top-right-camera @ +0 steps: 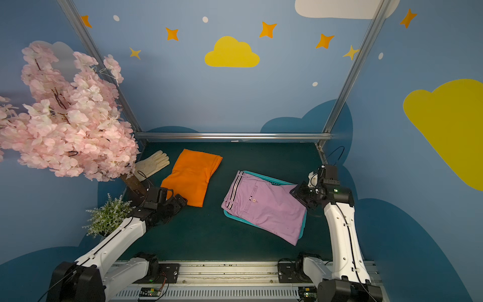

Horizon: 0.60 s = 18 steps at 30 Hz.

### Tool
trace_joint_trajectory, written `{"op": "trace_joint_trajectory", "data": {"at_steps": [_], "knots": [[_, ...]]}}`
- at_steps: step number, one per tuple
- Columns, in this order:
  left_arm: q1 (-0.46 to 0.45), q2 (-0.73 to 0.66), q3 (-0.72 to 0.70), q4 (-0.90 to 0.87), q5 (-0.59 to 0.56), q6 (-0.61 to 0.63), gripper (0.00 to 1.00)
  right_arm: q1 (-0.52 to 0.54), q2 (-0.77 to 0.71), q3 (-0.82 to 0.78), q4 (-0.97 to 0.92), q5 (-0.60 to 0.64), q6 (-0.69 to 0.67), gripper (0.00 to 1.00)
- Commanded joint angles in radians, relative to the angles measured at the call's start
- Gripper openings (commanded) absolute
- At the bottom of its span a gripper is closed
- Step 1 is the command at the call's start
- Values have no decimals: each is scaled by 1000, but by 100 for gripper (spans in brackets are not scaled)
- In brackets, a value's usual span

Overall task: Put the folded long pants in the basket
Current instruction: Pick up the long pant at the center of the board.

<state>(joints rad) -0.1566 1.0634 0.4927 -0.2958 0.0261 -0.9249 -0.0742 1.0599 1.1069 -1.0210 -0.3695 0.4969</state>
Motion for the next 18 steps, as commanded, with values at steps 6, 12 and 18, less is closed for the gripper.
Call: {"op": "trace_joint_trajectory", "data": {"at_steps": [6,12,18], "knots": [[73,168,-21,194,-21,-21,92,20,0,-37,36,-7,-26,42],[82,264,-44,383,10,-28,85,25,12,-46,40,-20,-26,42],[96,392,-16,517,81,-30,74,33,23,-35,38,-28,-25,42]]}}
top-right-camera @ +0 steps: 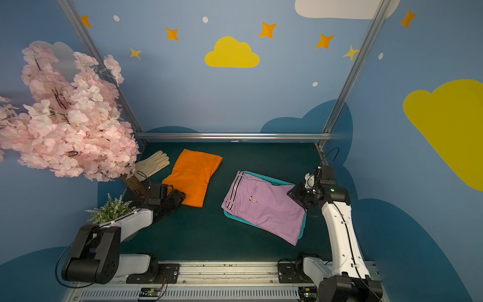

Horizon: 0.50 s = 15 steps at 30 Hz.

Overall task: Put the folded long pants in the basket
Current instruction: Pick up the long pant at the center of the board.

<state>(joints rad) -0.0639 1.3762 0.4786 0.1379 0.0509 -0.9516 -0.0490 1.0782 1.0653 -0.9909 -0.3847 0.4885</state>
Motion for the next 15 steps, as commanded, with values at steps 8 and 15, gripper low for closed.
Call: {"op": "trace_joint_trajectory", "data": {"at_steps": [8,15], "knots": [[13,170,52,103,167,4,34,11,0,23,-1,-19,-10,42],[13,37,17,-122,207,40,2,88,27,69,164,-153,64,40]]}}
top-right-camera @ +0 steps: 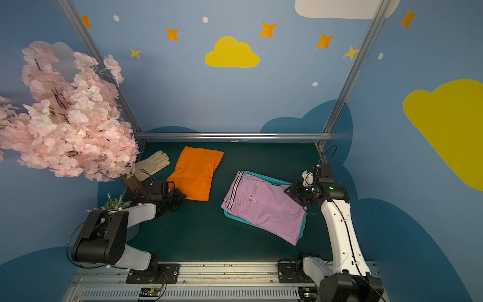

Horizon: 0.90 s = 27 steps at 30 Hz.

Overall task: Put the folded long pants in the basket
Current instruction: Pick up the long pant at the center of the board.

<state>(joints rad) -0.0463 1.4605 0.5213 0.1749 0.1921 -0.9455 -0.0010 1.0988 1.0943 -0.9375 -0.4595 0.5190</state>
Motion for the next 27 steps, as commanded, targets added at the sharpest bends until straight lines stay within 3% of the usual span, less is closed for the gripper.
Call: {"op": "trace_joint_trajectory", "data": {"at_steps": [1,6,13,17,21,27], "knots": [[-4,-71,-23,-202,79,49,2,74,13,51,153,-79,41,40],[-4,-186,-29,-415,140,111,2,264,123,154,277,-43,19,40],[-40,-251,37,-709,245,236,2,471,418,374,298,-32,-139,47],[-144,-290,40,-791,187,174,2,540,618,538,235,-10,-206,52],[-158,-322,58,-872,154,159,2,603,792,710,154,45,-275,55],[-133,-451,51,-968,-20,73,2,644,1038,958,115,90,-343,60]]}}
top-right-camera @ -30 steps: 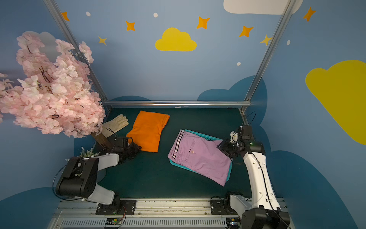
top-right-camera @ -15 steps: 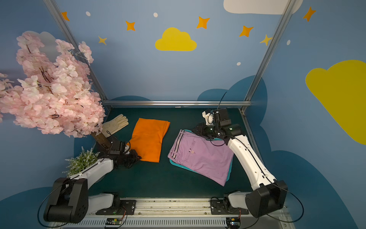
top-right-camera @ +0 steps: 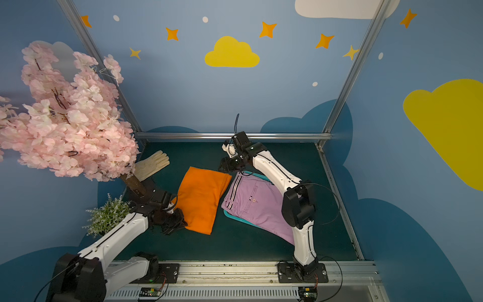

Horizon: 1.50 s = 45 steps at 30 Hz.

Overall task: Put the folded long pants in the basket
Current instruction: Pick up the long pant at the center of the board.

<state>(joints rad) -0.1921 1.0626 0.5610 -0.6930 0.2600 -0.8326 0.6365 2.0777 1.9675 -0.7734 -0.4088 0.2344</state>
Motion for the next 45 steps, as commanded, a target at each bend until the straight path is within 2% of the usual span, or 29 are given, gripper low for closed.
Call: {"op": "trace_joint_trajectory", "data": {"at_steps": [1,7,9,26,31,34,38,41,45], "knots": [[18,-76,2,-98,-104,-47,2,8,107,135,-58,39,-63,60],[80,-75,7,-85,-111,-34,2,41,366,460,-184,85,-122,61],[90,-60,7,-79,-98,-27,2,48,409,499,-180,116,-130,61],[92,-77,-6,-50,-64,-11,2,48,589,515,-132,233,-145,61],[92,-82,-7,-48,-67,-10,2,43,610,513,-142,204,-145,60],[92,-80,-10,-45,-71,-11,2,42,618,512,-151,59,-125,50],[92,-72,-18,-35,-71,-13,2,53,623,512,-156,-66,-87,41],[92,-66,-16,-34,-70,-12,2,58,630,516,-156,-100,-70,32],[92,-78,-15,-40,-80,-15,2,55,614,540,-152,-82,-38,6]]}}
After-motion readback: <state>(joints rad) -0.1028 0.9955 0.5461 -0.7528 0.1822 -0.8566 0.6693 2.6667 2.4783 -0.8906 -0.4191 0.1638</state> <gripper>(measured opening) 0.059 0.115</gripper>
